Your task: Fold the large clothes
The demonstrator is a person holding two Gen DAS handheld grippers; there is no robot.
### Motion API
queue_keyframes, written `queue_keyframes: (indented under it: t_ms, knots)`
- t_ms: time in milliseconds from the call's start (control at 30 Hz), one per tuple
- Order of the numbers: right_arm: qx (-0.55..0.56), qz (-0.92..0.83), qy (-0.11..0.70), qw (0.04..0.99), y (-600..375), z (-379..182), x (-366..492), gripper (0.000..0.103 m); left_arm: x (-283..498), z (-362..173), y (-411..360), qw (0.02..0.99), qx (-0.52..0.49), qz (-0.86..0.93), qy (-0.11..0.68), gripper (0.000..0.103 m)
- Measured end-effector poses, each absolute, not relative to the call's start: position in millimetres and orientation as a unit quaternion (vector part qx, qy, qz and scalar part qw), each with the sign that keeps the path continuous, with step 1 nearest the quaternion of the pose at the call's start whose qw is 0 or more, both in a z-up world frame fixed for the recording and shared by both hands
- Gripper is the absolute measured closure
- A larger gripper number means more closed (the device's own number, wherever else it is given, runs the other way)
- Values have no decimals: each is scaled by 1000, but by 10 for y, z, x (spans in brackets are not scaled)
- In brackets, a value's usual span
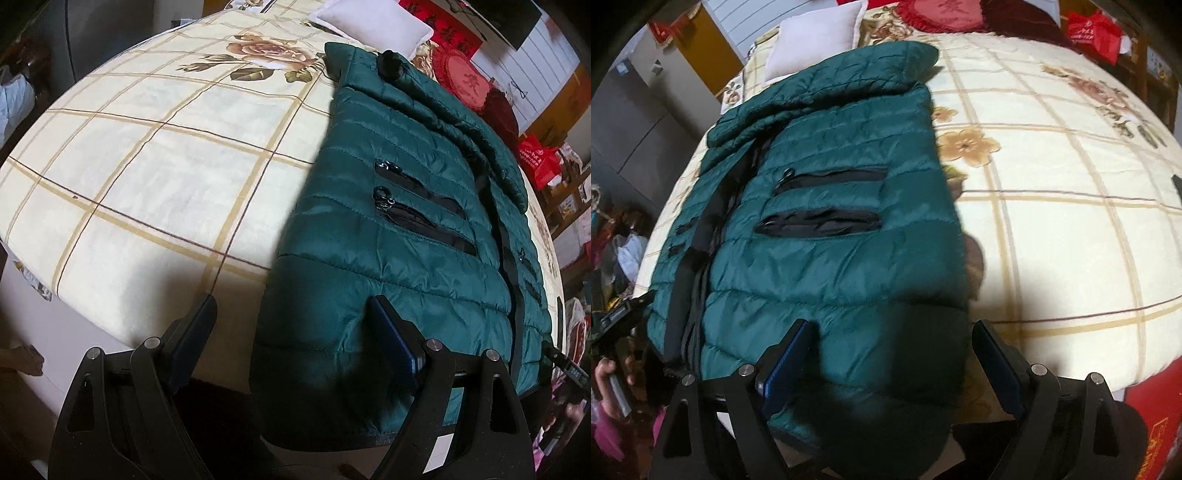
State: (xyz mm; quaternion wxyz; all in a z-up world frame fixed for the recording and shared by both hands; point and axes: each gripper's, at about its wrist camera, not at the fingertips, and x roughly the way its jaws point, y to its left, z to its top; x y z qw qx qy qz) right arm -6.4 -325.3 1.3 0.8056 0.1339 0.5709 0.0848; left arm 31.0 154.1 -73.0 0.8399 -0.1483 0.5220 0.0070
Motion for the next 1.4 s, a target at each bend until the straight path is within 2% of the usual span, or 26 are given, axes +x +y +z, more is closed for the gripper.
queue_keyframes:
  t_ms: [767, 833, 900, 1033, 1100, 1167, 1200, 1267, 1400]
  knots:
    - [117, 135, 553, 814, -3032, 20, -110, 16, 307, -715, 1330, 837, -135, -59, 526, 18]
    - [108, 146, 548, 817, -2995, 41, -113, 21, 316, -712, 1344, 835, -147, -56, 527, 18]
    - [90, 152, 540, 823, -2954, 65, -119, 35, 323, -717, 1319, 835, -146, -58, 527, 18]
    - [86, 154, 528, 831, -2975, 62, -124, 55, 329, -721, 1255, 836, -131, -67, 529, 18]
    - [102, 158, 524, 831, -3025, 77, -122, 64, 328, -714, 1243, 835, -131, -72, 529, 27]
    - [118, 161, 521, 830, -3082, 115, -108, 72, 325, -683, 1226, 839, -121, -68, 526, 51]
    - [130, 165, 519, 829, -3118, 147, -98, 75, 319, -656, 1226, 843, -115, -64, 522, 56]
    - [144, 171, 510, 830, -3161, 224, -80, 78, 312, -588, 1227, 851, -107, -59, 512, 74]
    - [159, 182, 489, 838, -3182, 419, -15, 80, 313, -375, 1214, 867, -100, -64, 484, 83]
